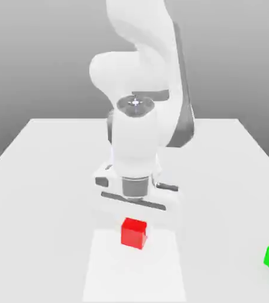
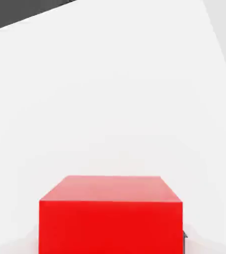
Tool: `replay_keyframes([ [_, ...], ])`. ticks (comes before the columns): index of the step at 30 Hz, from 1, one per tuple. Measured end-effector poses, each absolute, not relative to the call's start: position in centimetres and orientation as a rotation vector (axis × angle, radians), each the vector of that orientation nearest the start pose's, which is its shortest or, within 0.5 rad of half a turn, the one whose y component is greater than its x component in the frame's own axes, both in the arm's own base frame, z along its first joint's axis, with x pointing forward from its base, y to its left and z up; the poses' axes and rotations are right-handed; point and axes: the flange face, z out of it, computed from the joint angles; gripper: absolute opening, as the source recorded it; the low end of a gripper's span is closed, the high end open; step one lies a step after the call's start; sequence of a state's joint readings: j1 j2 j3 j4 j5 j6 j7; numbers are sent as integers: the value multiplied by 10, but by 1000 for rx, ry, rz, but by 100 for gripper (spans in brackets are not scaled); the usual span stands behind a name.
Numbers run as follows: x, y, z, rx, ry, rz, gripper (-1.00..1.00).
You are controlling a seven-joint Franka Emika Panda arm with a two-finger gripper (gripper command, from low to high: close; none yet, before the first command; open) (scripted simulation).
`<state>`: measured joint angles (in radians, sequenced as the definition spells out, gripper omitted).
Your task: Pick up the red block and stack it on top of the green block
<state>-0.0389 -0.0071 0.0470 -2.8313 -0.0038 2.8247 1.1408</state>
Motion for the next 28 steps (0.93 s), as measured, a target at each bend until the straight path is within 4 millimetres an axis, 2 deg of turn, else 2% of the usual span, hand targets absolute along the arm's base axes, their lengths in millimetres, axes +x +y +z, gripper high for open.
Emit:
replay_keyframes([
  [3,390,19,214,-2759,1528,-5,-100],
  [4,396,37,215,-2811,1435,-5,-100],
  [6,403,106,219,-2956,1119,-7,-100],
  [8,410,164,225,-3055,817,-7,-100],
  [11,414,240,234,-3129,420,-2,-100],
  [13,407,289,241,-3144,172,0,-100],
  [14,404,307,239,-3143,85,0,-100],
  [17,401,323,205,-3141,11,-1,-100],
  [18,400,324,191,-3141,5,0,100],
  [23,400,324,191,-3141,5,0,100],
  [24,399,324,184,-3141,1,0,100],
  [26,400,325,198,-3141,0,-1,100],
  [28,400,325,223,-3141,0,-2,100],
])
